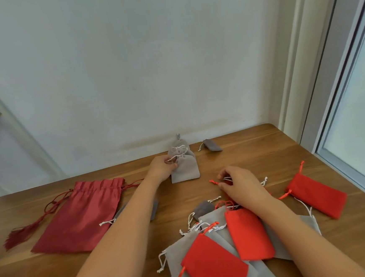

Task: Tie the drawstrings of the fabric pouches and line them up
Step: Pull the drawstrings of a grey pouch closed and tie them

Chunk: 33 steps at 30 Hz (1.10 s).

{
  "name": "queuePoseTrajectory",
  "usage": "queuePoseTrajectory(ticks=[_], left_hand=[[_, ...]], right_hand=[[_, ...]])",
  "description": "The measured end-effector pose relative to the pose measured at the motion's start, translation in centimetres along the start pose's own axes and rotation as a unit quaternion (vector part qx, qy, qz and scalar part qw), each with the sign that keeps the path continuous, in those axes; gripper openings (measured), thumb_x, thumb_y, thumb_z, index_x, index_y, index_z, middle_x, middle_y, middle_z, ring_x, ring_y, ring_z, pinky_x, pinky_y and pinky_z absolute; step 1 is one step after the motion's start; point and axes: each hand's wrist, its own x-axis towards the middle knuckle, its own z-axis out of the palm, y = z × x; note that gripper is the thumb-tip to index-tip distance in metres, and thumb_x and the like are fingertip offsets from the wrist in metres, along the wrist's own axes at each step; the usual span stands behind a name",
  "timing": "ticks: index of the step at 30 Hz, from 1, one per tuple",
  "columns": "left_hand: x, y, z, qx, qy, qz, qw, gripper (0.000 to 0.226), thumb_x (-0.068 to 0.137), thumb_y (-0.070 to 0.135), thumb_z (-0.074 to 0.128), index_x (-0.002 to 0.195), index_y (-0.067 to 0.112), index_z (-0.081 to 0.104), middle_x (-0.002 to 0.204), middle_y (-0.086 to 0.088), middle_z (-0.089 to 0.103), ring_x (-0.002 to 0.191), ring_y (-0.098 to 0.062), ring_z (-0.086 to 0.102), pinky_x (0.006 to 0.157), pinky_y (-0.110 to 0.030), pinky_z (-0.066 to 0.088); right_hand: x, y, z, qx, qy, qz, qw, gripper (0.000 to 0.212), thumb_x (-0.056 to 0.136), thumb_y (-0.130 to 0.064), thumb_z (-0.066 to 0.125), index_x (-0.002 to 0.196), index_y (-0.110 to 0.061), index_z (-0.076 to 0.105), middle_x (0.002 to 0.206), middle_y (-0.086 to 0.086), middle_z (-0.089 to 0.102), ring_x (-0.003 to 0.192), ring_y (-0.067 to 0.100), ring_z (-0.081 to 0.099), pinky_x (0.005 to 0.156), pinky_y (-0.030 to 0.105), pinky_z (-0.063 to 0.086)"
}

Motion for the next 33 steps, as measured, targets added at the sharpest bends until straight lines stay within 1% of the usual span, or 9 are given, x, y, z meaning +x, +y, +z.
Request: queuePoseTrajectory(ticks=[8,11,13,15,21,25,27,30,33], left_hand=[[0.5,0.2,0.3,-0.051,0.094,-0.046,0.993,0.027,0.093,0.021,0.059,0.118,0.010,0.062,0.112,-0.005,0.062,0.105,-0.023,0.057,0.076,-0.028,0.042],[0.7,0.8,-0.1,-0.075,0.049,-0.087,0.992,0.018,0.088,0.030,0.067,0.091,0.014,0.059,0.087,-0.003,0.056,0.083,-0.024,0.055,0.064,-0.027,0.038],[0.7,0.9,0.0,-0.027,0.015,-0.093,0.995,0.020,0.084,0.027,0.073,0.087,0.014,0.058,0.089,-0.001,0.053,0.084,-0.021,0.054,0.069,-0.028,0.039],[0.9,0.7,0.2,0.011,0.010,-0.091,0.996,0.019,0.082,0.022,0.075,0.082,0.013,0.059,0.089,0.001,0.054,0.089,-0.020,0.053,0.075,-0.029,0.041],[1.2,-0.4,0.8,0.034,0.046,-0.045,0.997,0.028,0.087,0.020,0.069,0.065,0.015,0.052,0.066,0.001,0.048,0.061,-0.012,0.044,0.055,-0.025,0.033],[1.4,-1.0,0.3,0.031,0.087,-0.032,0.995,0.013,0.087,0.022,0.069,0.088,0.011,0.062,0.089,-0.004,0.062,0.084,-0.019,0.054,0.067,-0.028,0.038],[1.6,-1.0,0.1,0.025,0.092,-0.043,0.995,0.020,0.087,0.023,0.069,0.101,0.008,0.066,0.105,-0.008,0.066,0.096,-0.022,0.058,0.073,-0.028,0.040],[1.3,-0.7,-0.2,0.035,0.104,-0.041,0.993,0.038,0.089,0.025,0.066,0.120,0.005,0.059,0.123,-0.009,0.062,0.114,-0.025,0.056,0.083,-0.031,0.043],[-0.1,-0.2,-0.7,0.030,0.111,-0.020,0.993,0.039,0.090,0.024,0.063,0.125,0.007,0.054,0.122,-0.009,0.061,0.110,-0.025,0.058,0.086,-0.033,0.047]], right_hand=[[0.0,0.0,-0.1,-0.006,-0.006,-0.005,1.000,0.017,0.089,-0.019,0.064,0.106,-0.018,0.064,0.113,-0.001,0.064,0.105,0.014,0.057,0.079,0.019,0.034],[0.1,0.0,0.0,-0.006,-0.008,-0.003,1.000,0.017,0.088,-0.020,0.064,0.106,-0.018,0.064,0.113,-0.002,0.063,0.105,0.013,0.057,0.078,0.018,0.035],[0.1,0.1,0.0,-0.005,-0.008,-0.005,1.000,0.016,0.088,-0.020,0.064,0.104,-0.019,0.064,0.113,-0.002,0.063,0.105,0.013,0.057,0.078,0.019,0.035],[0.2,0.2,0.1,-0.002,-0.007,-0.005,1.000,0.015,0.088,-0.019,0.065,0.103,-0.018,0.064,0.112,-0.002,0.064,0.104,0.013,0.057,0.078,0.019,0.035],[0.1,0.2,0.0,0.002,-0.009,-0.004,1.000,0.015,0.089,-0.019,0.063,0.104,-0.018,0.064,0.112,-0.002,0.063,0.104,0.013,0.057,0.081,0.020,0.037],[0.0,-0.1,-0.2,0.021,-0.011,-0.016,1.000,0.015,0.090,-0.020,0.063,0.105,-0.020,0.065,0.109,-0.006,0.062,0.100,0.007,0.054,0.075,0.014,0.033],[-0.3,-0.6,-0.7,0.078,-0.015,-0.047,0.996,0.016,0.089,-0.013,0.063,0.103,-0.020,0.067,0.106,-0.009,0.064,0.097,0.002,0.053,0.073,0.006,0.034],[-1.0,-1.3,-1.9,0.225,-0.129,-0.106,0.960,0.023,0.085,0.002,0.064,0.098,-0.017,0.069,0.101,-0.002,0.072,0.093,0.006,0.064,0.083,0.020,0.049],[-1.7,-1.6,-3.0,0.263,-0.274,-0.120,0.917,0.024,0.079,-0.007,0.077,0.102,-0.012,0.070,0.099,0.006,0.072,0.093,0.017,0.067,0.087,0.029,0.052]])
